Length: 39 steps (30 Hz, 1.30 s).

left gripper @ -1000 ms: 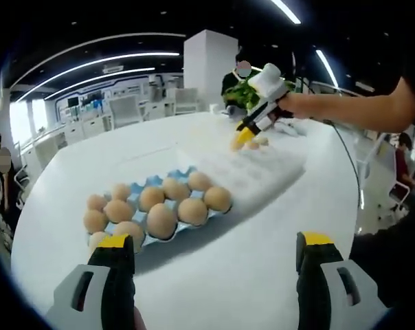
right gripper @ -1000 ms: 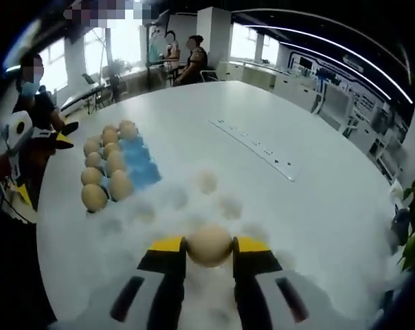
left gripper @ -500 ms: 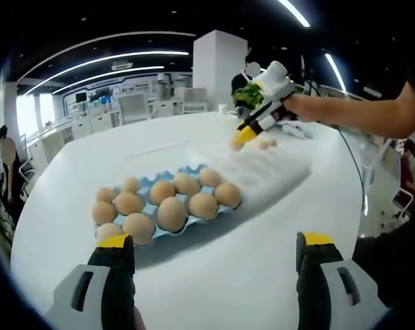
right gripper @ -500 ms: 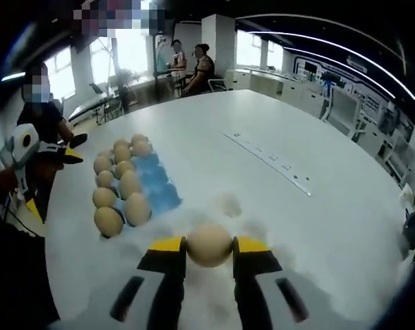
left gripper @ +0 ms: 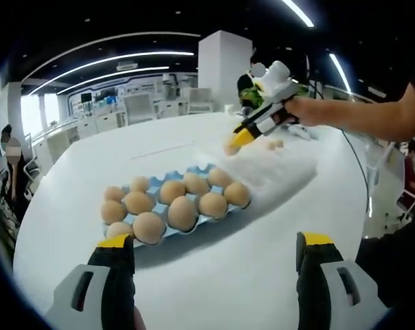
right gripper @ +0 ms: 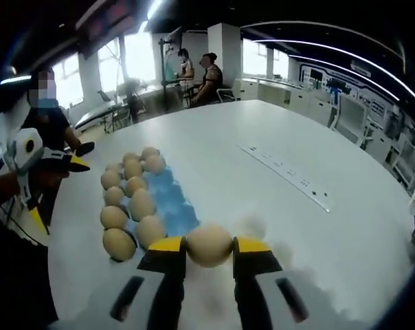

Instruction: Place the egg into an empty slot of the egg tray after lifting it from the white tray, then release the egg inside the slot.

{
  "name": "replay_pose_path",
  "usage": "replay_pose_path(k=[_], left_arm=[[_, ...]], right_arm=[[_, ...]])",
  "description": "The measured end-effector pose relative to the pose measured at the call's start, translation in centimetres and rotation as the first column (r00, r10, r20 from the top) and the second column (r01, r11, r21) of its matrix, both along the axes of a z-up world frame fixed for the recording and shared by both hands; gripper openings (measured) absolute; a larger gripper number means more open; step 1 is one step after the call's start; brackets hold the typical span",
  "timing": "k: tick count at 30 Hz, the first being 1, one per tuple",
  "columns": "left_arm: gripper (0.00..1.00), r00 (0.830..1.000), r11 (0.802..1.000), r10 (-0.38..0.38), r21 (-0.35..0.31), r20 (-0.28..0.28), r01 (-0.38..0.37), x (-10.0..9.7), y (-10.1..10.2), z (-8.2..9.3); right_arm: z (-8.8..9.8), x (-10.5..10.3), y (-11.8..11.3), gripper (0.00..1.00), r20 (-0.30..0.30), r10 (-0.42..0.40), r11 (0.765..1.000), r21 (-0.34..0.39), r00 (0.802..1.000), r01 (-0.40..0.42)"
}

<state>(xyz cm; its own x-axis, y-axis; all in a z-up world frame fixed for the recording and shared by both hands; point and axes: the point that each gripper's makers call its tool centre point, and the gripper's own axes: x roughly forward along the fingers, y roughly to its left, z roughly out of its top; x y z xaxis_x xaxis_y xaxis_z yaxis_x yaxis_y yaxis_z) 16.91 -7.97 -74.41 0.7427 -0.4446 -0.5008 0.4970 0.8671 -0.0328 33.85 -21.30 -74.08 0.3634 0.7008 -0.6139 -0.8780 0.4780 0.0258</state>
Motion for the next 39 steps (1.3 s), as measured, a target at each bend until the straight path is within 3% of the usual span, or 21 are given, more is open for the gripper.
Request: replay_pose_path(k=[19,39], left_arm=[[1.00,1.000,1.000,0.005,-0.007,0.001,-0.005,-0.2,1.0,0.1],[1.00,1.000,1.000,0.010,-0.019,-0.004,-0.010,-0.3,1.2,-0.2]], right_arm=[[0.0,-0.4,5.1,0.27,-0.001,0.078,0.993,0.085,0.997,-0.078],[0.0,-0.9,9.8,0.27,0.005,0.160,0.979,0.125,0.987,-0.160]])
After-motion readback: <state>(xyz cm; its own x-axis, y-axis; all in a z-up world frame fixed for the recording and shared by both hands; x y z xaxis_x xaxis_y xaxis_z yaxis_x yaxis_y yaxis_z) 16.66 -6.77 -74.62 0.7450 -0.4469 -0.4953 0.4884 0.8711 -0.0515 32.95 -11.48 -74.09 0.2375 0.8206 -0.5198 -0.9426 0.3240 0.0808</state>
